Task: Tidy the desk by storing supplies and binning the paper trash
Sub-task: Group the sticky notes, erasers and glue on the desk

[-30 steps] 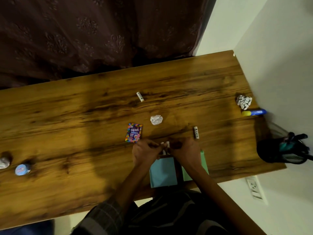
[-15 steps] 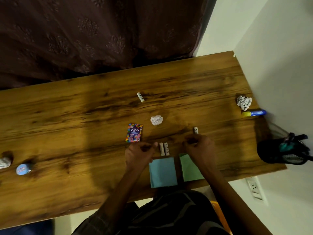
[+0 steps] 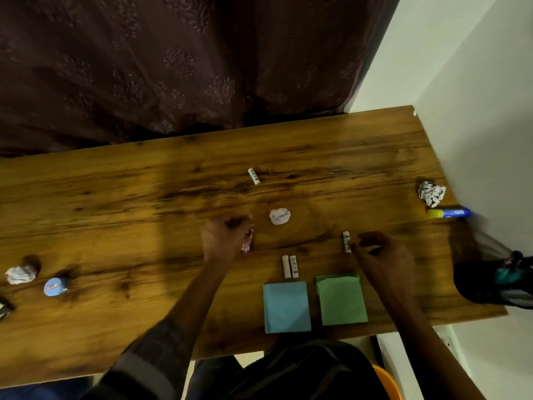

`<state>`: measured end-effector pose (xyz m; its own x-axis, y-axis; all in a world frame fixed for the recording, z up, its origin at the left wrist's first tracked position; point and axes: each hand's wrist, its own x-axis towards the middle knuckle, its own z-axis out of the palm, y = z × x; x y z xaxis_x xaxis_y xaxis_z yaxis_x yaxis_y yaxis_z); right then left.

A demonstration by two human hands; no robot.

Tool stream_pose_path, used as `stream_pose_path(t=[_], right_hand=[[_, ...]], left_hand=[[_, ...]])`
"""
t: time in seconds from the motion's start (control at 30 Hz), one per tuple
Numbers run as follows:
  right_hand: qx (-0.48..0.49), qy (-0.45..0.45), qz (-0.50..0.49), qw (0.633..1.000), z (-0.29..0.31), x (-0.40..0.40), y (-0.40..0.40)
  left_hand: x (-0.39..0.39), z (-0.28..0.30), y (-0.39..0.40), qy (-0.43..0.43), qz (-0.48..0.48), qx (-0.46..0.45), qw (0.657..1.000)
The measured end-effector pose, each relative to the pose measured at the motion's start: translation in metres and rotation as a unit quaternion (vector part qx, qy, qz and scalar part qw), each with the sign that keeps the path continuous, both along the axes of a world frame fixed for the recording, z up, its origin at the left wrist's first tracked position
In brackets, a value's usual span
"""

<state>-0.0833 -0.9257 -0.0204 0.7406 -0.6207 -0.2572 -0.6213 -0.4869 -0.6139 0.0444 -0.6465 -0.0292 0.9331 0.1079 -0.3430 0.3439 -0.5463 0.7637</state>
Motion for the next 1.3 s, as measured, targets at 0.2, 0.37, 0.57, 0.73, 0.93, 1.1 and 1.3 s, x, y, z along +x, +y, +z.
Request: stream_pose_path(t=[0.2, 0.37, 0.57, 0.73, 0.93, 1.1, 1.3], right_hand=[[0.007, -0.014, 0.0, 1.0, 0.002, -0.003, 0.002], [0.002, -0.002, -0.013, 1.0, 0.002, -0.013, -0.004], [0.018, 0.016, -0.026, 0.999, 0.005, -0.016, -0.008], [-0.002, 0.027, -0.023, 0.999, 0.002, -0.004, -0.009], [0.021, 0.028, -0.019, 0.999, -0.003, 0.009, -0.01], [-0.021, 0.033, 0.059, 0.997, -0.007, 0.022, -0.012], [-0.059, 0.05, 0.141, 0.987, -0.011, 0.033, -0.005]], left_hand=[[0.104, -0.007, -0.026, 0.011, 0.044, 0.063, 0.997], [0.134, -0.02, -0.048, 0.021, 0.093, 0.079, 0.992], [0.146, -0.025, -0.056, 0.047, 0.057, 0.108, 0.991], [0.128, -0.021, -0.045, 0.029, 0.003, 0.093, 0.995], [0.038, -0.002, -0.023, -0.052, -0.098, 0.065, 0.992], [-0.033, -0.003, -0.008, -0.04, -0.068, 0.025, 0.997], [-0.071, -0.017, -0.006, 0.032, -0.013, 0.041, 0.999]])
